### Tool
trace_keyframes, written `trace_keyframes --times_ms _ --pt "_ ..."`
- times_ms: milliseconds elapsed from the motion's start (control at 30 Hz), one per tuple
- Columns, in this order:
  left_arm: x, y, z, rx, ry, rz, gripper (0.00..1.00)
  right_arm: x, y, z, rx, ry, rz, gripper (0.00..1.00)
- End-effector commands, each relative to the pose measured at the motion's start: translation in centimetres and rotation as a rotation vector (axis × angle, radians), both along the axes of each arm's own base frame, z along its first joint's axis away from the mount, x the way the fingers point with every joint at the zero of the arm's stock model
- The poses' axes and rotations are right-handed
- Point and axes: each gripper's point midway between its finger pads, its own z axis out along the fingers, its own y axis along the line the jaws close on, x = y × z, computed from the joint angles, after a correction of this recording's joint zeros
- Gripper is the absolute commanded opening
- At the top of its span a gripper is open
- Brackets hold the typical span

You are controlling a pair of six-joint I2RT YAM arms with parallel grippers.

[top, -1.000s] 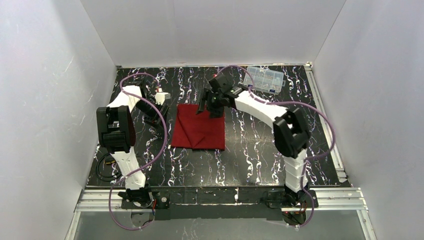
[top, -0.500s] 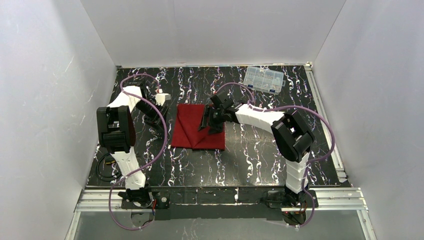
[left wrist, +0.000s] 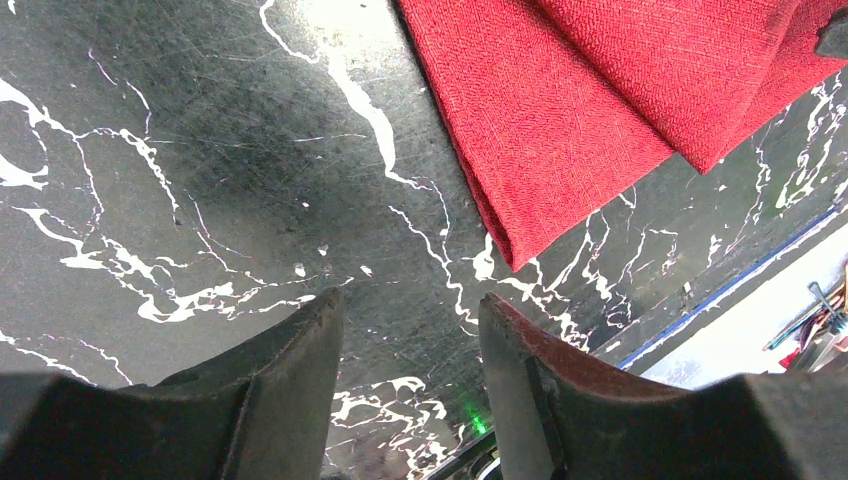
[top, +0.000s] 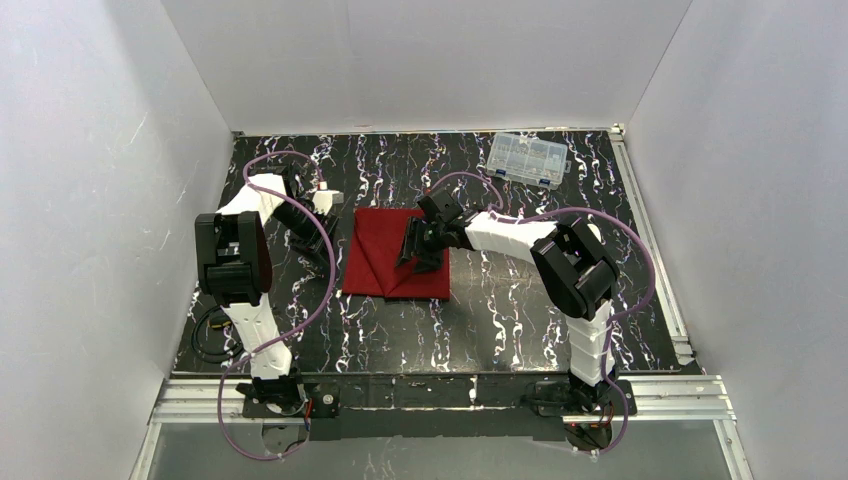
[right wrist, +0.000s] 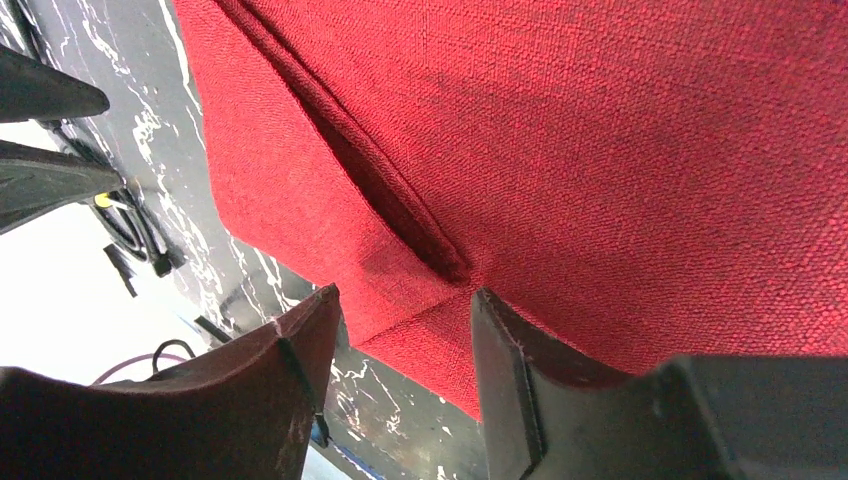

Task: Fold the napkin into a case and place the utensils inside
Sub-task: Smooth out the square-folded napkin at the center of the board.

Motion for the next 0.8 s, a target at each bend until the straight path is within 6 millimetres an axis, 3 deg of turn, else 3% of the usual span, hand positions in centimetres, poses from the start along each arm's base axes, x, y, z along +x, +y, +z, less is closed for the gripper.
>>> trace_keyframes --times_ms 0,533,667,767 --pt "-0.6 -0.2 0.3 -0.002 0.005 -0.011 0.49 0.1 1.4 1.1 0.035 -0.031 0.028 0.57" --pt "-0.3 -0.1 -0.1 0.003 -0.001 -0.008 0.48 -0.4 6.3 4.8 0.151 -0.088 0.116 0.52" --pt "-0.2 -0.2 0.0 0.001 -0.005 -0.01 0.48 -0.1 5.0 4.9 0.071 -0.12 0.114 0.52" --pt "-0.3 -0.2 0.2 -0.004 -0.005 -0.01 0.48 0.2 2.6 5.3 0.011 -0.135 0.08 0.63"
